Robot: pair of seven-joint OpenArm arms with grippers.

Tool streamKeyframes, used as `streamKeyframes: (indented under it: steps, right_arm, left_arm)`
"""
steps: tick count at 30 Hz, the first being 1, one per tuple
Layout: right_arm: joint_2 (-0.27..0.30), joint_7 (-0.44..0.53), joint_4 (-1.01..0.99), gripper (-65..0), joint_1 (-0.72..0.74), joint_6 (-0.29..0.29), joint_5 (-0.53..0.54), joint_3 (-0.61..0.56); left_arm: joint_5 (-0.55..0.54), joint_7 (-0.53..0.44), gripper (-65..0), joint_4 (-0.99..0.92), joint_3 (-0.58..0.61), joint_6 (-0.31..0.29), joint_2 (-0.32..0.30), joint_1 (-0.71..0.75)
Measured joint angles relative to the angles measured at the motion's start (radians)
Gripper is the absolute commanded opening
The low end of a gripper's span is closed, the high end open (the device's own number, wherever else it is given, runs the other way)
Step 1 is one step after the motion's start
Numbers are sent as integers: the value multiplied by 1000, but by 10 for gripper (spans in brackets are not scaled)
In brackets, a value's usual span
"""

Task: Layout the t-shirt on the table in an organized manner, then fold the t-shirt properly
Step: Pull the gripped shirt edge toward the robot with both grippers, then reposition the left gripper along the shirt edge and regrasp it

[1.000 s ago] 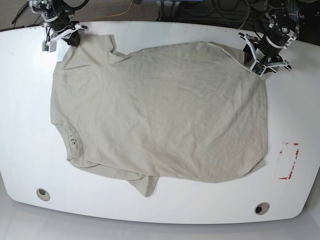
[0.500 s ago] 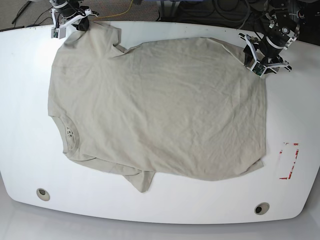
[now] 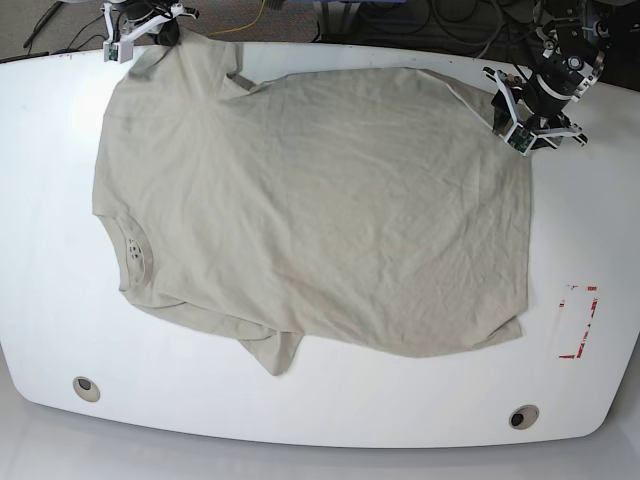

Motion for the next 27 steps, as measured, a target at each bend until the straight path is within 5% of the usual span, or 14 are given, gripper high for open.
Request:
streamKeyframes:
  steps: [13,19,22,27]
  right_arm:
    - [-16,-15,8,-645,-39,3,-3,0]
    - [-17,-14,10,-506,-39,3,-3,-1]
    - [-16,-16,10,-437,-34,2,-3,-1]
    - [-14,-14,10,-417,-26,3,-3,-1]
  left_arm:
    - [0,-3,-380,0,0,0,-19,0]
    - [0,-4,-367,0,-1,-1,-16,-29]
    - [-2,-9,-295,1,-1,0,-15,-37]
    - [-3,6,-154,1,-1,-7,-10,-55]
